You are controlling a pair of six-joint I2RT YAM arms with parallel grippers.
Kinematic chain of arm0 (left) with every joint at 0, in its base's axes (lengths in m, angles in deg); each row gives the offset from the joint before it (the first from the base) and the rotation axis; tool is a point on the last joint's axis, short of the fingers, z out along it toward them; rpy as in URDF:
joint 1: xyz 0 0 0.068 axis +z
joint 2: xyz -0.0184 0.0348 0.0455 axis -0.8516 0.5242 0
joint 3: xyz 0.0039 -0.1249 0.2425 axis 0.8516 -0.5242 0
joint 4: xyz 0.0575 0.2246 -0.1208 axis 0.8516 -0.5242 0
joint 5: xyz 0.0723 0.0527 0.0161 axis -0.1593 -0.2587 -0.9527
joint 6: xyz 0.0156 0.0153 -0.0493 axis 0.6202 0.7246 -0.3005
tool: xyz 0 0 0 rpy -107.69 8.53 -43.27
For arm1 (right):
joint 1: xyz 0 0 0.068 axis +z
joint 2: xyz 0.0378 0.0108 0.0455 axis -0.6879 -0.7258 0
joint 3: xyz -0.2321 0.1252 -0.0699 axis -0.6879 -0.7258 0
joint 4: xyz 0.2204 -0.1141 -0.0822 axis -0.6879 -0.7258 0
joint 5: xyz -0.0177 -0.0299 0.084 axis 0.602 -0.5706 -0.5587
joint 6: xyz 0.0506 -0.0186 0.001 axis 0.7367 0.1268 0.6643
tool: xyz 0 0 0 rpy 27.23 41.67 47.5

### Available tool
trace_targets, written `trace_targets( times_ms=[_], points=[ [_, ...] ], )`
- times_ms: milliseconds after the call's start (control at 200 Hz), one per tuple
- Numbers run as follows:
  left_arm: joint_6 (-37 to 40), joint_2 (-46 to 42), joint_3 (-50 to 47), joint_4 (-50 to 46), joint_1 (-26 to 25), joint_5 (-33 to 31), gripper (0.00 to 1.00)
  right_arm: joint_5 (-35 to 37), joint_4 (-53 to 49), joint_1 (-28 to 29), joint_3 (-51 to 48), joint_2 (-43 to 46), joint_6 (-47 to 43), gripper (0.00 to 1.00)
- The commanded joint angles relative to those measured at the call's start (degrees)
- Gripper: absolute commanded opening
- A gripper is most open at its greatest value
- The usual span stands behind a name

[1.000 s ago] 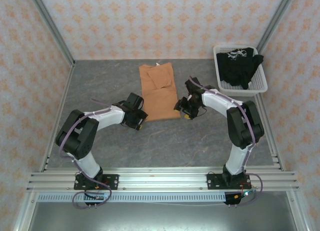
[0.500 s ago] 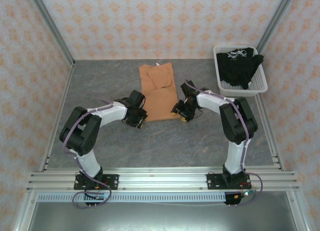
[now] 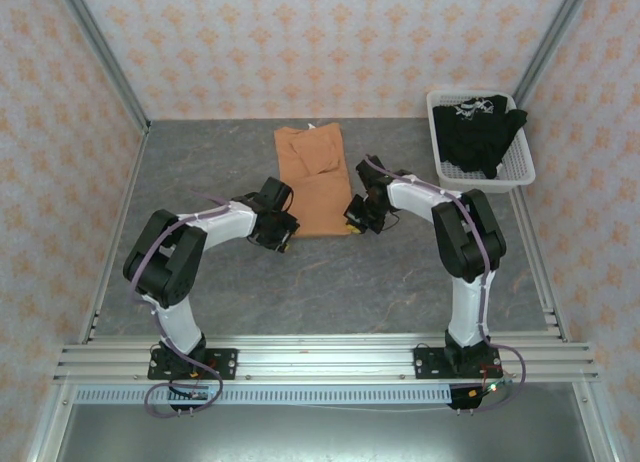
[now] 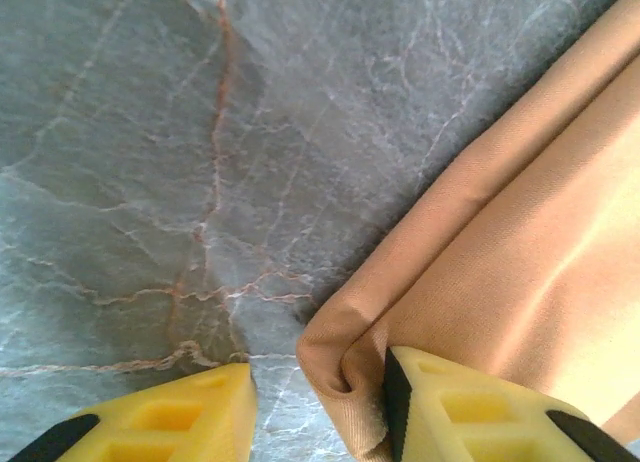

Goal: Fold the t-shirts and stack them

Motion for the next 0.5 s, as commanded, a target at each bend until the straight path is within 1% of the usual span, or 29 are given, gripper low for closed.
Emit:
trace_targets(
  times_ms=[0,75,140,200,275,415,490],
  points=[
    [-1.14,3.18,1.11,14.6,-0.14,-0.93,0.38,-0.26,0.32,0.82,0.03,0.74,1.1,0.0],
    [-1.02,3.63,2.2,14.29,-0.14,-1.36,0.36,-0.64,0.97,0.89,-1.31,1.6,1.77,0.0],
    [0.01,3.83,3.39,12.46,-0.14,-2.03,0.29,-0.55,1.2,0.98,-2.14,2.19,2.09,0.0],
    [0.78,3.84,3.87,10.99,0.0,-2.55,0.2,-0.33,1.06,0.98,-2.71,2.67,2.27,0.0],
    [1.6,2.83,3.64,8.04,0.12,-4.06,0.0,0.36,0.67,0.98,-3.42,3.73,2.52,0.0],
    [3.97,-1.84,2.54,-1.55,-0.02,-9.05,0.0,2.36,0.54,1.31,-5.91,7.13,3.66,0.0],
    [3.54,-5.71,-0.48,-3.69,-0.38,-11.02,0.0,2.98,0.16,2.13,-7.67,9.54,4.45,0.0]
  ],
)
